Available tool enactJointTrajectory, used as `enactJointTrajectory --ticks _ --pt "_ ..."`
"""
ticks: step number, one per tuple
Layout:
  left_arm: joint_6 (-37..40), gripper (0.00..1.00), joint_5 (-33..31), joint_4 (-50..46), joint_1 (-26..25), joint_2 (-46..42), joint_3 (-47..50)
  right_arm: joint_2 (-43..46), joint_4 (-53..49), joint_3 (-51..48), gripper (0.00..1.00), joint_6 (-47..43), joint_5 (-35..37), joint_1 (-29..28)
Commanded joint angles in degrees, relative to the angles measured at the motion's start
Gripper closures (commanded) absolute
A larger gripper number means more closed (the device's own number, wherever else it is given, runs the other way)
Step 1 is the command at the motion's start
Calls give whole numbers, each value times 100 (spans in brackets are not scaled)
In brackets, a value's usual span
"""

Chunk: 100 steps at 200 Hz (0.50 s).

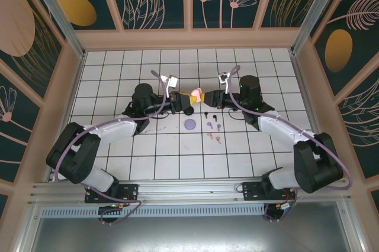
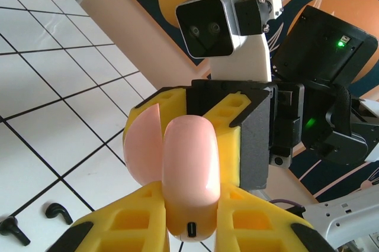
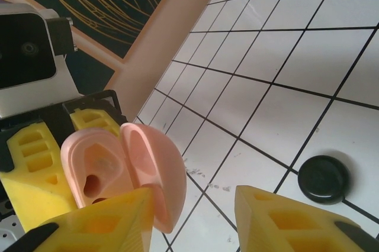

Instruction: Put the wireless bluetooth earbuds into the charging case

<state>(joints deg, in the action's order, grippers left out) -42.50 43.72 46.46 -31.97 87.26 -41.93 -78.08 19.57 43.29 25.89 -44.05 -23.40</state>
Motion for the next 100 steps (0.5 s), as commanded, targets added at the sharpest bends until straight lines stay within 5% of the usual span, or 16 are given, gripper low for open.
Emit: enactJointTrajectory --ticks 1,100 --pt "-37 100 119 197 -55 -104 -140 -73 178 213 62 -32 -121 -68" --pt "-10 100 21 94 -80 -1 -192 -64 32 250 100 -131 -66 -104"
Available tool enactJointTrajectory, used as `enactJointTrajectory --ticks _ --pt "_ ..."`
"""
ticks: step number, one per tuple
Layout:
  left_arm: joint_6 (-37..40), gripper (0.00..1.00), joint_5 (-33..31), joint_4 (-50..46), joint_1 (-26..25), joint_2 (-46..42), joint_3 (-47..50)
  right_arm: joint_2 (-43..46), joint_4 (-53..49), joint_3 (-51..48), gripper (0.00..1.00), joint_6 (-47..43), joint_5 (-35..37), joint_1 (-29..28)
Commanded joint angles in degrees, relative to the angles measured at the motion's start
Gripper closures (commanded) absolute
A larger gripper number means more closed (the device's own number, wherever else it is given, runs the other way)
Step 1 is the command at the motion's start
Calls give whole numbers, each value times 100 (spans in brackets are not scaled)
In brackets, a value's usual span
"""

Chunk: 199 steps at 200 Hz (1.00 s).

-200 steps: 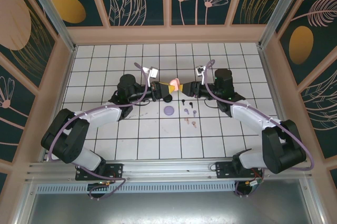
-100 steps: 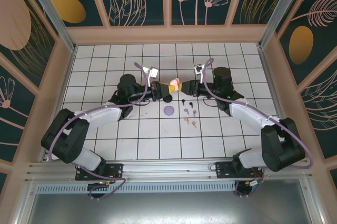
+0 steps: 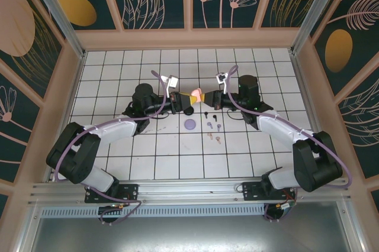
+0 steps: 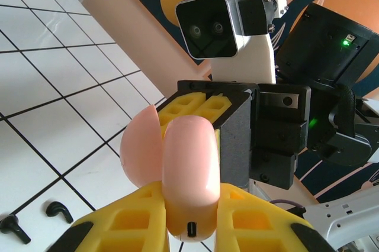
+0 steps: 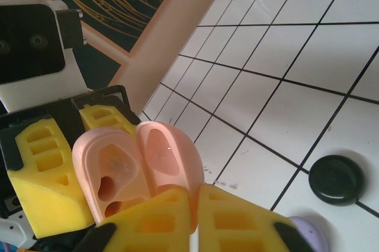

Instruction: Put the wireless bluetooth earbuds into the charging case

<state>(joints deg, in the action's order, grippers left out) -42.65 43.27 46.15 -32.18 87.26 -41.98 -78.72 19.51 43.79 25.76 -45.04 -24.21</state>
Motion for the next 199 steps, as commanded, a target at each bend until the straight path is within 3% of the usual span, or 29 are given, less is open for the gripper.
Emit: enactJointTrajectory --ticks 1,36,79,101,132,199 --pt "13 100 59 115 -59 0 -188 -2 37 204 100 -121 31 -23" --pt "509 49 -508 -712 -59 -105 -318 -49 -519 428 100 -441 367 -7" --pt "2202 24 -1360 -3035 -16 -562 -1075 -165 -1704 996 100 -1230 838 184" --pt "2929 18 -1525 -3993 98 -690 -1567 -297 -2380 1450 100 -1777 1174 239" --pt "3713 12 -1180 -5116 292 -537 -2324 -614 -3278 2160 100 -2543 1684 243" --pt "4822 15 -252 -7181 511 598 -3861 -914 -4300 2925 100 -3808 1666 139"
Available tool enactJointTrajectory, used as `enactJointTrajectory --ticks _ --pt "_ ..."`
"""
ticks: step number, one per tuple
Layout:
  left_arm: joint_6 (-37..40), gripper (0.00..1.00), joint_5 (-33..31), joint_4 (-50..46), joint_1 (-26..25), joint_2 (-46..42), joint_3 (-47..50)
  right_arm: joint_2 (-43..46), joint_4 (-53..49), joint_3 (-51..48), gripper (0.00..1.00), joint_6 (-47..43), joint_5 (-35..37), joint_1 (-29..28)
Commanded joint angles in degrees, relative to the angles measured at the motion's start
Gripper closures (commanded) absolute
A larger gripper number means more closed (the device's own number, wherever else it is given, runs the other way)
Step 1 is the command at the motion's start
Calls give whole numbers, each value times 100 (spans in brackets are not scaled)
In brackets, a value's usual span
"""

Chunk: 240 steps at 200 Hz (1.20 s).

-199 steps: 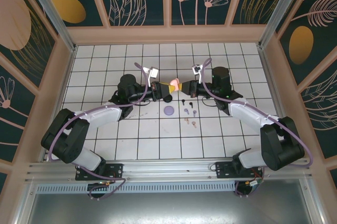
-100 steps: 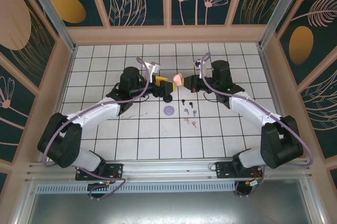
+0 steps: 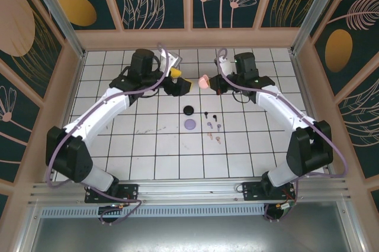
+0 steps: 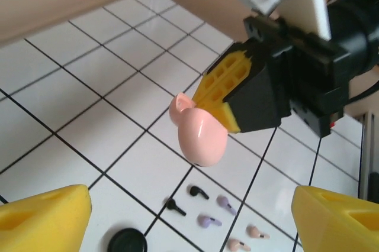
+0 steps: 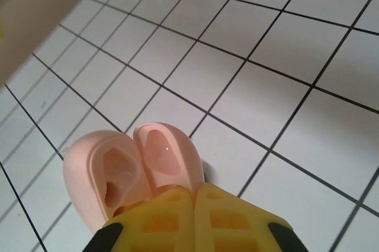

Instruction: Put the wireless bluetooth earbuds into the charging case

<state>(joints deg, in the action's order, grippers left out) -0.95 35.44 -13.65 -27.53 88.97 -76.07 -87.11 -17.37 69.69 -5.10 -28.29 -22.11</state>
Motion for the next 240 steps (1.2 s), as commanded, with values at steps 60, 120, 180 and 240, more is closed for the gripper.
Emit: enactJointTrajectory --ticks 60,120,180,240 --pt "948 29 1340 -1735 50 1104 -989 -236 -774 411 100 -933 151 -443" --pt "1042 34 1670 -1834 46 1355 -1122 -237 -716 620 100 -854 -95 -571" --pt "1089 40 1908 -1849 46 1492 -1366 -271 -892 792 100 -943 -107 -658" --pt "1148 50 2173 -1811 54 1510 -1409 -276 -946 826 100 -976 -71 -681"
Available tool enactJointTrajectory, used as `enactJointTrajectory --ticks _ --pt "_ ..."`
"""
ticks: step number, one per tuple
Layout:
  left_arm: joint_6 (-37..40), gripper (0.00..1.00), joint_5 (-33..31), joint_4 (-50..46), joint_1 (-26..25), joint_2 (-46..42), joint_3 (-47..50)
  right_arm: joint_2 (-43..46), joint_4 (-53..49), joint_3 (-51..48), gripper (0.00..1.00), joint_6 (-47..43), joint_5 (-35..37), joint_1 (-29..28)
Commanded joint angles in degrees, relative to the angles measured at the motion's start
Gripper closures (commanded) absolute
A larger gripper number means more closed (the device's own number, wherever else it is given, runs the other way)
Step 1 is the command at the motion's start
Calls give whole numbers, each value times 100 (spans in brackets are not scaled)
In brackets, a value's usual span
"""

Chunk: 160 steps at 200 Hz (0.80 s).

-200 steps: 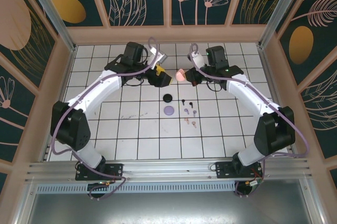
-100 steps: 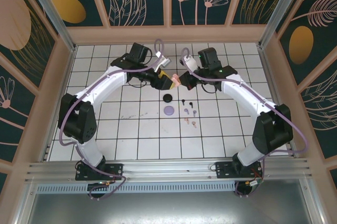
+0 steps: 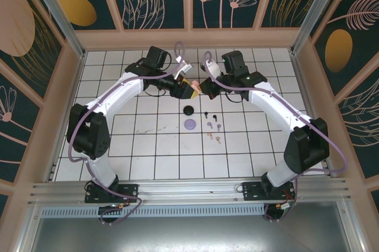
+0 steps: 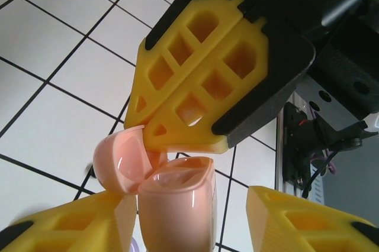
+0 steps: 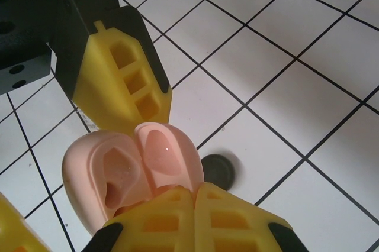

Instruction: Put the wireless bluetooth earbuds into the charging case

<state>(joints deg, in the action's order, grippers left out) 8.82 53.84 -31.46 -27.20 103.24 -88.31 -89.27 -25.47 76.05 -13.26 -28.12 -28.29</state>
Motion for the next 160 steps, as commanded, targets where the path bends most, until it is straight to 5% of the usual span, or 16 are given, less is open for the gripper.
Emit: enactJointTrajectory --ticks 1,85,127,145,160 --pt "172 50 335 -28 22 78 -181 -57 -138 190 100 -156 -88 -62" --pt "154 75 507 -14 24 137 -154 -49 14 156 100 -68 -166 -88" --pt "35 96 588 216 22 108 12 -28 79 216 100 26 -62 -106" --pt "-125 100 504 550 22 -10 230 92 129 217 72 185 191 -74" --pt "-362 100 364 1038 35 -193 539 251 97 176 61 352 288 4"
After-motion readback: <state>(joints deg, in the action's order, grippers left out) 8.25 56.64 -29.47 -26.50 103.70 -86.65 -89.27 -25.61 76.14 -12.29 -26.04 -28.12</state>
